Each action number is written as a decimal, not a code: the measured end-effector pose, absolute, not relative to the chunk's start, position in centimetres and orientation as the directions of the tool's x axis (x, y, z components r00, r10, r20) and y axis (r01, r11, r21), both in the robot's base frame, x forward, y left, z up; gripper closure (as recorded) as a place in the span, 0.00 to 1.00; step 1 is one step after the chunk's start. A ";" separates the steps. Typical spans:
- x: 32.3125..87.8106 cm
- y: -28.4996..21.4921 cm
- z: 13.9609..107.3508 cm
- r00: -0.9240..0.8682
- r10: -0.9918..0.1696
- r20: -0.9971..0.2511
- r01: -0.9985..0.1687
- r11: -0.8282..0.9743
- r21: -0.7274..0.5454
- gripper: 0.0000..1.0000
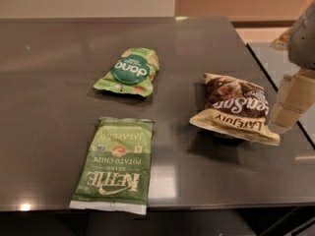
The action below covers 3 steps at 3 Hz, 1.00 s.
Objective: Move brown chip bag near green jalapeno chip bag
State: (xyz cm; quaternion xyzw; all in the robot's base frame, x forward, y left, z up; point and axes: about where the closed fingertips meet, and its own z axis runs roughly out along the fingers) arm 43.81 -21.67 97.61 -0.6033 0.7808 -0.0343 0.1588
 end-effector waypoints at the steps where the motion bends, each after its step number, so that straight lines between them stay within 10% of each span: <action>1: 43.8 -21.7 97.6 -0.222 -0.953 -0.207 -0.931 0.270 -0.245 0.00; 3: 44.3 -20.1 95.4 -0.234 -0.958 -0.167 -0.917 0.274 -0.289 0.00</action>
Offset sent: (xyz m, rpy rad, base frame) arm 0.0112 0.0088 -0.0155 -0.0442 -0.0055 -0.0108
